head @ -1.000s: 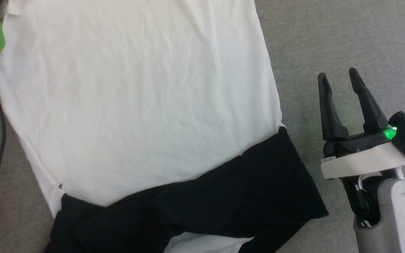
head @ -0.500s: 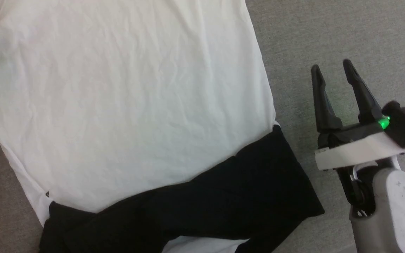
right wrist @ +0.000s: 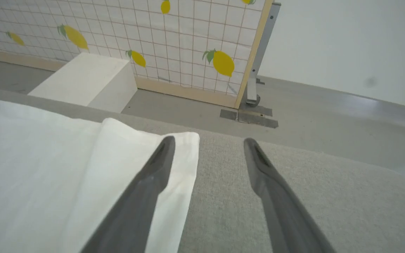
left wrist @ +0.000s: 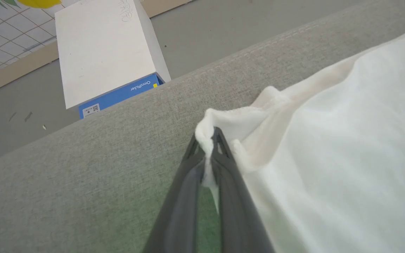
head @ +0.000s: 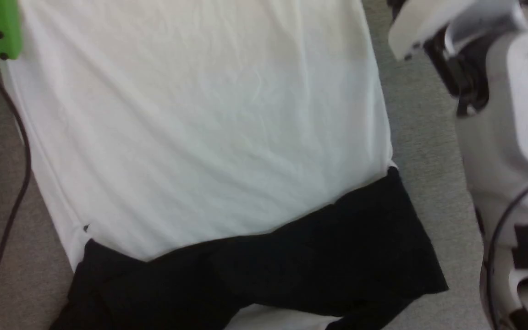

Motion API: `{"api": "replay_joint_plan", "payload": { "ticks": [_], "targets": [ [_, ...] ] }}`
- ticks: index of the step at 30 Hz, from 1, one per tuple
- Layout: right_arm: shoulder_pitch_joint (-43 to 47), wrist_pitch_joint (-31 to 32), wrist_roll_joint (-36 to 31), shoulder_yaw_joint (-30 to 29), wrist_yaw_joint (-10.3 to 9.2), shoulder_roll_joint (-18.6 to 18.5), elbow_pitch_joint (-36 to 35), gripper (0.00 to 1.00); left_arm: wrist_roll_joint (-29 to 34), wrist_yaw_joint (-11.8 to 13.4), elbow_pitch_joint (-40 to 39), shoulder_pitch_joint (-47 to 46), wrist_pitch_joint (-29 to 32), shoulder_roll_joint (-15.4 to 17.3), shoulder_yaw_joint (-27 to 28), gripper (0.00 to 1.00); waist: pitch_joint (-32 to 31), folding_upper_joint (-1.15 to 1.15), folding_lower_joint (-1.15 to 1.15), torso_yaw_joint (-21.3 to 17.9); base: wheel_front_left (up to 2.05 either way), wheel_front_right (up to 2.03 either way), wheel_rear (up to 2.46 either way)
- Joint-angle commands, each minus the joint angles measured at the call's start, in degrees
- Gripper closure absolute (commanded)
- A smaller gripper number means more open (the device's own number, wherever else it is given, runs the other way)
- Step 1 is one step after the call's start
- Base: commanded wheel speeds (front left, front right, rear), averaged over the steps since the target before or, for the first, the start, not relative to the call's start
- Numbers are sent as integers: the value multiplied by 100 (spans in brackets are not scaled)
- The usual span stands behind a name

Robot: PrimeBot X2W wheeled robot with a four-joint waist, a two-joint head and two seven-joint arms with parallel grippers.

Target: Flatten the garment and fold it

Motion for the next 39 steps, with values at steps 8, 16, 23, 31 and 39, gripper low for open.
{"api": "replay_joint_plan", "payload": {
  "ticks": [8,16,23,31,39],
  "targets": [
    [-1561,1135,-450,-361,-9,-3,1770,0,13,-98,341,-491,-316,-420,-282,100,410,0,0,738,0,0,0],
    [-2187,2126,-766,-715,-9,1,2624,0,-23,-153,495,-727,-442,-624,-475,100,549,0,0,1085,0,0,0],
    [-2455,3193,-961,-1003,-9,3,2909,100,-67,-203,589,-829,-595,-683,-583,100,594,0,0,1155,0,0,0],
    [-2312,2234,-1154,-1100,-9,4,2367,100,267,-101,727,-947,-1475,-546,-591,100,470,0,0,1026,0,0,0],
    [-1871,971,-970,-1047,-9,3,2101,100,244,32,1048,-797,-2365,-601,-468,100,-84,0,0,901,0,0,0]
  ]
}}
